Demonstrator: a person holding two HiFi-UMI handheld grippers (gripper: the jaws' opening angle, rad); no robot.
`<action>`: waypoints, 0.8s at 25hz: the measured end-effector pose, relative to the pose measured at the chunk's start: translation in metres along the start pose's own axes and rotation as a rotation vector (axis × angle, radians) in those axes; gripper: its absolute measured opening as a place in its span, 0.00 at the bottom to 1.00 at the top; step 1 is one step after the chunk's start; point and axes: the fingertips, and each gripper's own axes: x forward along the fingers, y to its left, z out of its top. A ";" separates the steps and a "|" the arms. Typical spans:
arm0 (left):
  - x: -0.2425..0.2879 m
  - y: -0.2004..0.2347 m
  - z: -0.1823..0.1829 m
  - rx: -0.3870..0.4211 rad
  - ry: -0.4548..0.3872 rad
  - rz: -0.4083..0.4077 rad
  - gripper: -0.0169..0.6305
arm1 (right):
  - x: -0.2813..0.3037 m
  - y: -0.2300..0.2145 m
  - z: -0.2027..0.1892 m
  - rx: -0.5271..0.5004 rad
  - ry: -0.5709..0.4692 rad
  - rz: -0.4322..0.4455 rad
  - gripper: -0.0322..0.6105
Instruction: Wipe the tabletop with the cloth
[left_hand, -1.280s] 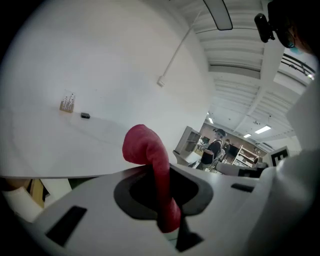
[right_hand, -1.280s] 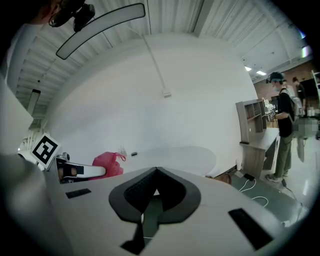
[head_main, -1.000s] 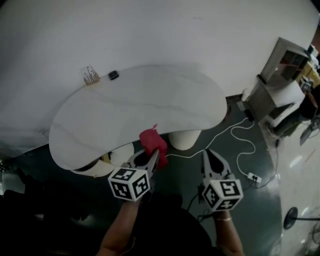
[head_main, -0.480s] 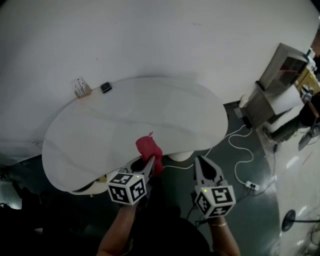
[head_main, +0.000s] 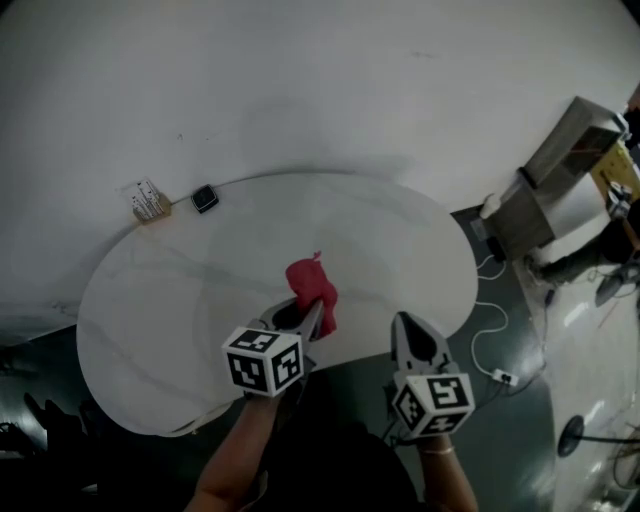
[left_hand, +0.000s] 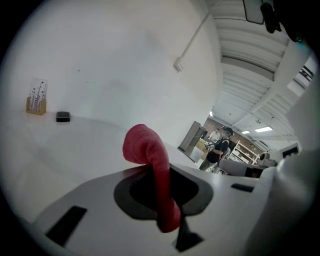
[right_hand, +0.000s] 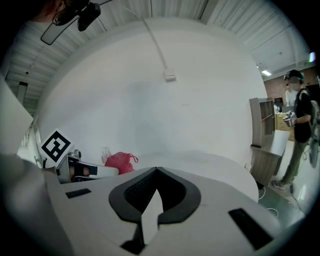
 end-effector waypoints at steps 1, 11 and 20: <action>0.006 0.005 0.005 0.000 0.007 -0.008 0.10 | 0.007 0.001 0.002 0.003 0.003 -0.009 0.05; 0.065 0.025 0.029 -0.014 0.084 -0.061 0.10 | 0.060 -0.008 0.017 -0.007 0.024 -0.040 0.05; 0.134 0.004 0.027 -0.001 0.202 -0.136 0.10 | 0.095 -0.029 0.024 -0.013 0.056 -0.022 0.05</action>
